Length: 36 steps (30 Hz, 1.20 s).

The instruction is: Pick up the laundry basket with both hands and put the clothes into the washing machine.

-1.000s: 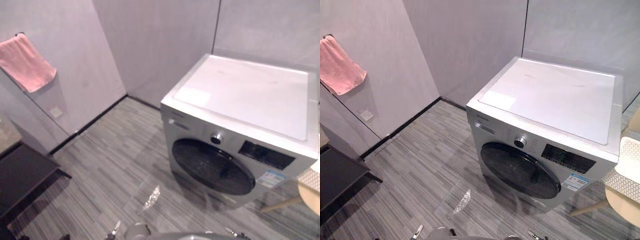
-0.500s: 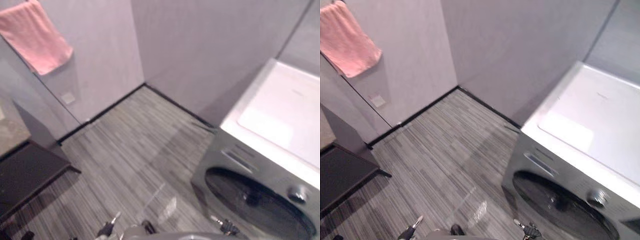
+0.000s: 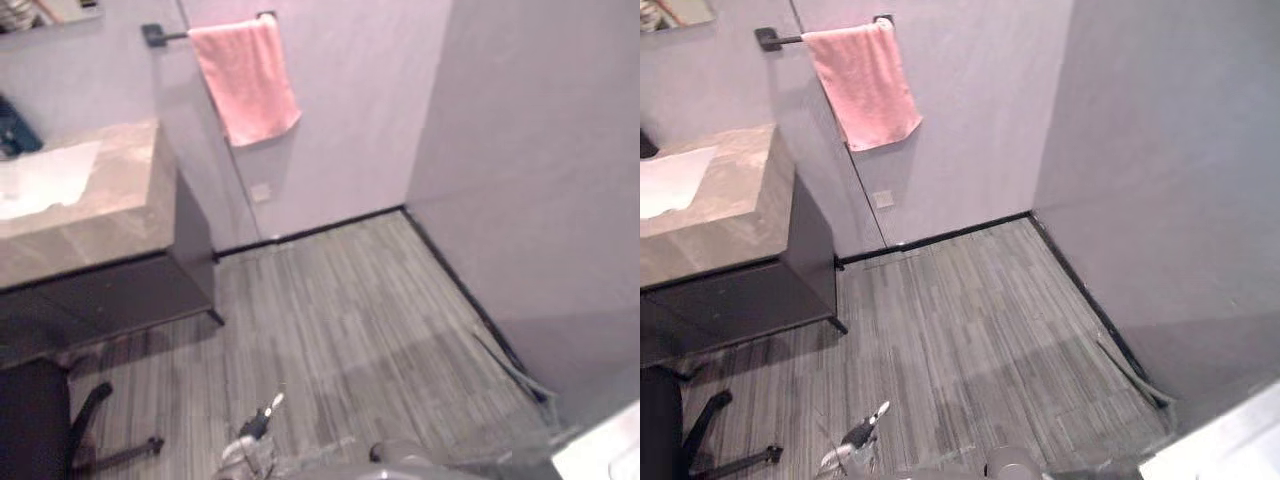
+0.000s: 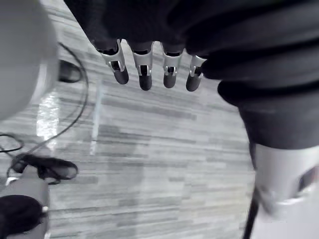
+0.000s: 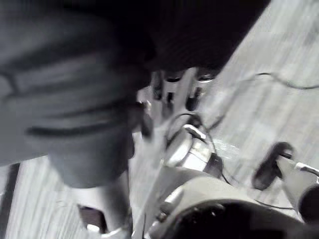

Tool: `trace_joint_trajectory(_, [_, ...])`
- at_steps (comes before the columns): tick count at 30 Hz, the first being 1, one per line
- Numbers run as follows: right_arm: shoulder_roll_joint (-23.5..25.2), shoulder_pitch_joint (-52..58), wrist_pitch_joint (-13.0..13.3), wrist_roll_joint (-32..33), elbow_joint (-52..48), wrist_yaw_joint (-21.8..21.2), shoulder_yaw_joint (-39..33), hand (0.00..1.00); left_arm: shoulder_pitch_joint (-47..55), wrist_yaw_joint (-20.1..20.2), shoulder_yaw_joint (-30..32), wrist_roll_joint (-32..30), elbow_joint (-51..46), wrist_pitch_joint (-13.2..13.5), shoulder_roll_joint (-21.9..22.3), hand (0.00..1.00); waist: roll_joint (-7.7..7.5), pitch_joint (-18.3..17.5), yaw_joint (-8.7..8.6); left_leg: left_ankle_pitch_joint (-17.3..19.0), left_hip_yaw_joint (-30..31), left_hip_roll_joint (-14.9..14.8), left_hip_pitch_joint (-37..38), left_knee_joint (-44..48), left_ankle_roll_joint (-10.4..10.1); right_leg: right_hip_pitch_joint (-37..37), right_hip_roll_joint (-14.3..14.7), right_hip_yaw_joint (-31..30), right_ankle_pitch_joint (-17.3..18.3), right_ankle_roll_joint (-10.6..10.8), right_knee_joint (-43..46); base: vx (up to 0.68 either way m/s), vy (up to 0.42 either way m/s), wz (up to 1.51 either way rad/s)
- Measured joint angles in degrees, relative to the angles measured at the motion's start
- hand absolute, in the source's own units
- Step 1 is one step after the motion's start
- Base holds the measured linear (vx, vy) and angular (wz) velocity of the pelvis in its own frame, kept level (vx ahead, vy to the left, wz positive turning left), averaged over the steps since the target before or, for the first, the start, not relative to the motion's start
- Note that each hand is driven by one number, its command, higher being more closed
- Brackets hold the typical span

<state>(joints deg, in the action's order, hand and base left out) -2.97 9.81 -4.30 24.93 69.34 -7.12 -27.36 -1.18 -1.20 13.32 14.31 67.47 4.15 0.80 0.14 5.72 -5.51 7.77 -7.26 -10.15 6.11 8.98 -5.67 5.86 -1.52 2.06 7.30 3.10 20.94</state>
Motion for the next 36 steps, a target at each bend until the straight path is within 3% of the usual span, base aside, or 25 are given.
trace_joint_trajectory(1, [0.3,0.0,0.3,0.0,0.1,0.9,-1.1,0.0,0.0,0.0,0.4,-0.6,0.0,0.0,0.4,0.0,-0.03,0.0,-0.03,-0.8,0.9,0.2,0.4,-1.1,-1.2,-0.7,-0.5,1.0,0.0,0.0,-0.5,0.0,-0.019,0.47])
trace_joint_trajectory(4, [1.1,0.6,3.1,-1.0,-0.2,2.4,-1.4,0.0,1.1,0.1,2.6,-1.6,0.3,0.0,-0.7,0.0,-1.28,-1.6,0.13,-1.1,1.4,1.0,1.5,-3.7,-1.7,-3.0,-0.8,1.2,-0.1,-0.2,-3.8,-0.05,0.056,0.34])
trace_joint_trajectory(10, [2.6,-0.3,4.4,-1.7,0.2,2.4,-1.9,0.0,4.7,0.0,4.7,-1.6,0.5,-0.1,-4.7,0.0,-3.47,-3.4,1.32,-1.4,0.9,1.7,1.4,-5.3,-1.4,-4.8,-0.7,-0.3,-3.5,0.1,-10.2,-0.11,0.038,-0.03])
trace_joint_trajectory(15, [1.9,-0.4,5.2,-2.5,1.4,3.3,-0.9,0.0,5.7,-0.1,4.5,-1.5,0.9,-0.1,-4.3,0.0,-1.76,-3.4,1.35,-3.5,6.6,3.6,-0.9,-6.1,-0.5,-6.2,-2.6,3.7,-4.4,0.1,-12.4,-0.09,0.007,0.52])
trace_joint_trajectory(20, [0.2,-2.1,6.4,-2.6,1.1,3.5,3.4,0.0,6.8,-0.2,4.1,-1.7,-0.1,0.2,-4.2,0.0,-0.12,-3.2,1.77,-3.2,10.6,3.3,-5.2,-1.3,-0.2,-7.3,-2.2,7.1,-4.1,0.1,-12.9,-0.05,-0.038,0.55])
trace_joint_trajectory(21, [0.2,-3.1,6.4,-2.6,1.1,3.6,3.1,0.0,6.8,-0.2,4.1,-2.6,-0.1,0.2,-4.1,0.0,0.45,-3.1,1.78,-2.6,9.4,2.9,-5.5,-1.0,0.8,-7.6,-2.3,7.8,-4.1,0.0,-12.9,-0.05,-0.025,0.28])
trace_joint_trajectory(23, [0.4,-3.5,6.5,-2.5,0.7,3.7,2.9,0.0,6.8,-0.2,4.0,-3.9,-0.1,0.1,-4.1,0.0,-0.16,-3.0,1.71,-1.9,1.3,0.6,-5.1,-0.5,2.9,-8.1,-3.3,9.0,-4.1,0.0,-13.0,-0.03,-0.008,0.35])
trace_joint_trajectory(24, [0.1,-3.6,6.7,-2.5,0.5,4.0,2.6,0.0,6.6,-0.2,2.5,-4.1,-0.1,0.0,-3.8,0.0,0.34,-2.9,1.25,-2.6,-3.8,-1.1,-5.0,0.7,4.6,-8.8,-4.0,10.6,-3.7,0.2,-12.4,-0.02,0.0,0.49])
trace_joint_trajectory(27, [-1.0,-3.1,6.5,-2.1,0.6,4.6,2.6,0.0,6.8,-0.2,0.0,-4.4,-0.1,-0.1,-3.3,0.0,1.72,-2.9,0.93,-8.2,-3.5,1.2,0.2,-8.7,1.1,-10.2,-5.4,11.4,-2.1,1.3,-11.4,-0.02,0.037,0.47])
trace_joint_trajectory(30, [-0.8,-2.8,6.4,-1.9,0.8,4.7,2.8,0.0,6.8,-0.2,-0.5,-4.1,0.0,-0.2,-3.5,0.0,1.4,-3.0,0.03,-11.0,-2.3,2.6,1.1,-14.8,1.3,-10.2,-5.7,11.8,-1.9,1.7,-12.7,0.02,0.048,0.41])
trace_joint_trajectory(36, [-0.8,-1.1,6.1,-2.1,1.5,4.7,5.9,0.0,6.7,-0.2,-4.0,-2.3,0.5,-0.1,-5.1,0.0,-0.27,-4.2,0.01,-12.3,-1.6,3.9,1.2,-14.8,0.8,-10.7,-6.7,10.9,-1.5,2.4,-12.7,0.07,0.039,0.09])
